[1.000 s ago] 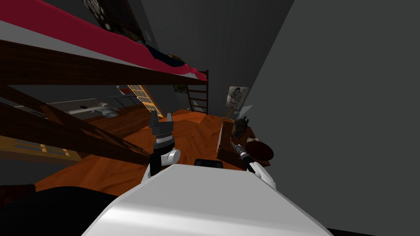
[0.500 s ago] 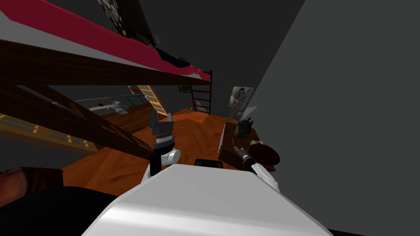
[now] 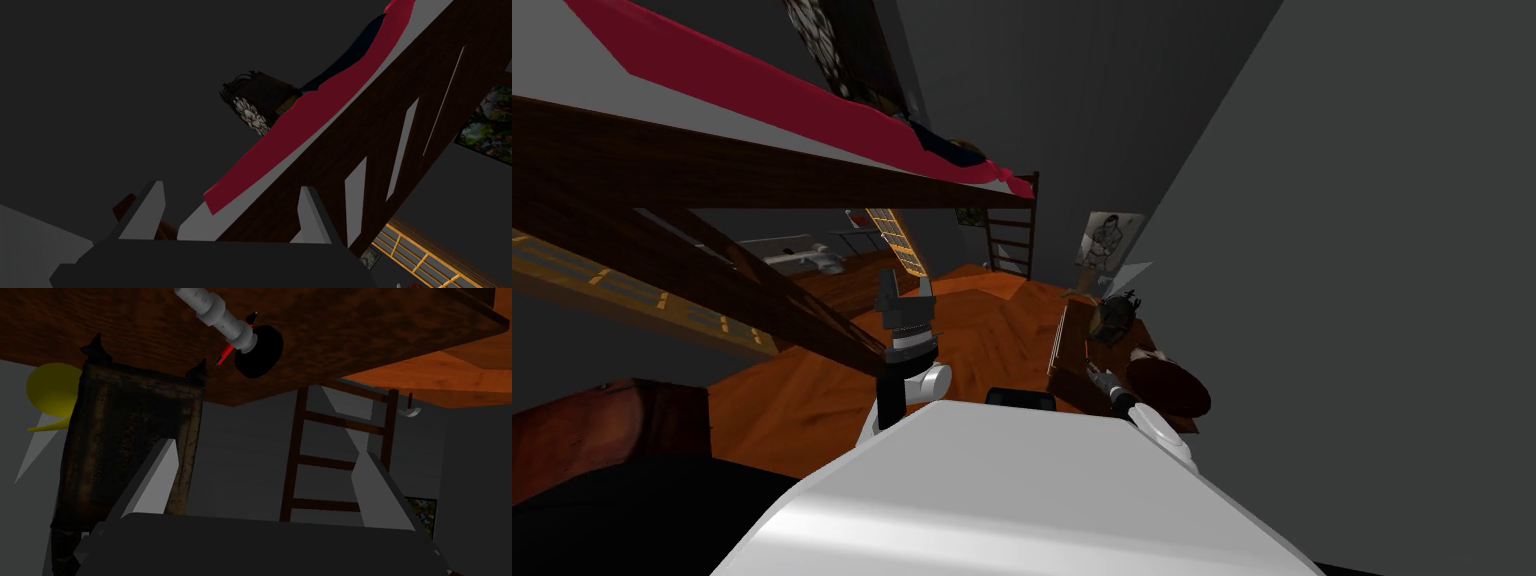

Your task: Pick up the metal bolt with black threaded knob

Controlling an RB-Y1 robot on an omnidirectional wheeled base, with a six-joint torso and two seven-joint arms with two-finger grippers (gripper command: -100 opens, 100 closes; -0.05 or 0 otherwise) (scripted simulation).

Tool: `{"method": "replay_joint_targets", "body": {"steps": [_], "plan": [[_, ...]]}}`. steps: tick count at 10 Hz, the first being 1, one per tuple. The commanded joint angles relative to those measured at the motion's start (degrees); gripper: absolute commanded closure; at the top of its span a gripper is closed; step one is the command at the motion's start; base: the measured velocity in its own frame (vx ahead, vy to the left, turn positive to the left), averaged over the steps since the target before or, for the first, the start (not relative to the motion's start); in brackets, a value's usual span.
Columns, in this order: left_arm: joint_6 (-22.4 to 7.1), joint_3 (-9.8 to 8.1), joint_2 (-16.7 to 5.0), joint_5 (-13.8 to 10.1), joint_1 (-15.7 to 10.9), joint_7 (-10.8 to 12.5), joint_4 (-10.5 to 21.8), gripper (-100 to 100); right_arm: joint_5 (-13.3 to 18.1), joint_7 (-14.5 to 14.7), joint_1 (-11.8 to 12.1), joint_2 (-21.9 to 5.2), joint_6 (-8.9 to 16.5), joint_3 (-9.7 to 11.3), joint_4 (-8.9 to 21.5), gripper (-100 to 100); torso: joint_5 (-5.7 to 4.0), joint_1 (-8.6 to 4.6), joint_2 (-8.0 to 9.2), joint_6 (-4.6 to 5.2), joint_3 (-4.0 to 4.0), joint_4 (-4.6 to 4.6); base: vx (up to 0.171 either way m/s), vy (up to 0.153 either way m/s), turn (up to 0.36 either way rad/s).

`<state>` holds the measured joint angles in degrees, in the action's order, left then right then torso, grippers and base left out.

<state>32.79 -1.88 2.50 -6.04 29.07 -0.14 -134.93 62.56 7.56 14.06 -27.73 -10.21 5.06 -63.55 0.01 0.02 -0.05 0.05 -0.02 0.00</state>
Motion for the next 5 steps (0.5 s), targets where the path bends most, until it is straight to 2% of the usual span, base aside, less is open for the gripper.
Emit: {"method": "replay_joint_targets", "body": {"steps": [1, 2, 3, 4, 5], "plan": [[0.0, 0.00, 0.0, 0.0, 0.0, 0.0, 0.0, 0, 2.9, 0.2, -1.0, -0.7, 0.6, 0.1, 2.9, -100, 0.00, 0.00, 0.00, 0.00, 0.00, 0.00, 0.011, 0.018, 0.116], [0.0, 0.00, 0.0, 0.0, 0.0, 0.0, 0.0, 0, 4.4, 0.2, -1.0, -0.7, 0.6, 0.1, 4.0, -100, 0.00, 0.01, -0.03, -0.03, -0.01, 0.00, 0.011, 0.016, 0.069], [0.0, 0.00, 0.0, 0.0, 0.0, 0.0, 0.0, 0, 6.2, 0.5, -1.8, -1.1, 1.1, 0.3, 6.9, -100, 0.00, 0.01, -0.02, 0.00, -0.01, -0.01, 0.015, 0.021, 0.157], [0.0, 0.00, 0.0, 0.0, 0.0, 0.0, 0.0, 0, 7.4, 0.5, -1.8, -1.1, 1.1, 0.3, 6.9, -100, 0.00, 0.02, -0.05, -0.04, -0.02, 0.00, 0.016, 0.014, 0.063], [0.0, 0.00, 0.0, 0.0, 0.0, 0.0, 0.0, 0, 9.5, 0.8, -2.5, -1.5, 1.5, 0.4, 9.1, -100, 0.00, 0.01, -0.03, 0.02, -0.02, -0.01, 0.014, 0.021, 0.137]]}}
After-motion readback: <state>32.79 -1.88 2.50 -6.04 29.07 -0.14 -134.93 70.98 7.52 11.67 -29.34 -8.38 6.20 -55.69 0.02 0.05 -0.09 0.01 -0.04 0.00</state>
